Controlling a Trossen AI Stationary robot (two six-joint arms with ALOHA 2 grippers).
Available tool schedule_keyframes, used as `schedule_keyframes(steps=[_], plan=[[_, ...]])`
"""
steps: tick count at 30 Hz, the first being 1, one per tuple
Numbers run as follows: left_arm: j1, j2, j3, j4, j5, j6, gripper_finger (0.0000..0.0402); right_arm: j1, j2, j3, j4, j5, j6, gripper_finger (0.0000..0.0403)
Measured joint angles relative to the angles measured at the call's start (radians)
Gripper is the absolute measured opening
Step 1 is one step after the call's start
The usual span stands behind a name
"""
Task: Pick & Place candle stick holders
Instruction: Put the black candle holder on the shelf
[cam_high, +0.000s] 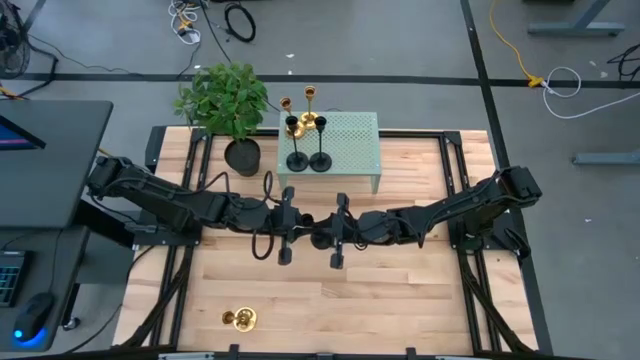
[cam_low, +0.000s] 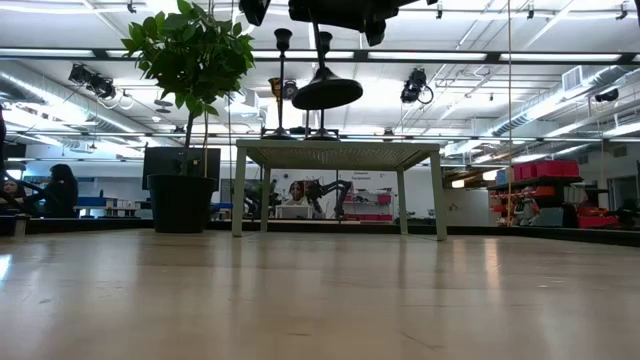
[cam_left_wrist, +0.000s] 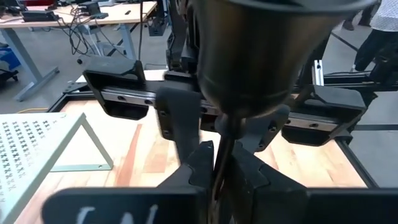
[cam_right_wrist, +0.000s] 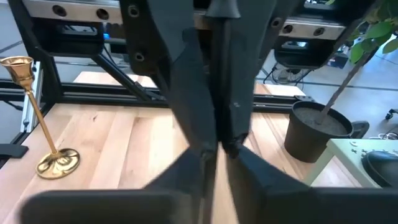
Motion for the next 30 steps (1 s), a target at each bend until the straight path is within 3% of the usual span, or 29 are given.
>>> schedule_keyframes(steps=[4,22,26,30], plan=[[0.0,0.0,0.0,-0.001,-0.003,0.012,0.0036,0.0,0.0,0.0,-0.003,-0.003,-0.004,0.0011],[-0.002,-0.002,0.0,-0.011,-0.014,0.064,0.004,0.002,-0.004,0.0,-0.001,-0.009,-0.012,0.0004],[-0.005,-0.008,-0.001,-0.022,-0.037,0.07,0.0064,0.002,-0.004,0.0,-0.009,-0.008,-0.012,0.0004],[-0.005,-0.021,-0.002,-0.027,-0.04,0.086,0.0114,0.002,-0.009,0.0,-0.021,-0.008,-0.018,0.0002]])
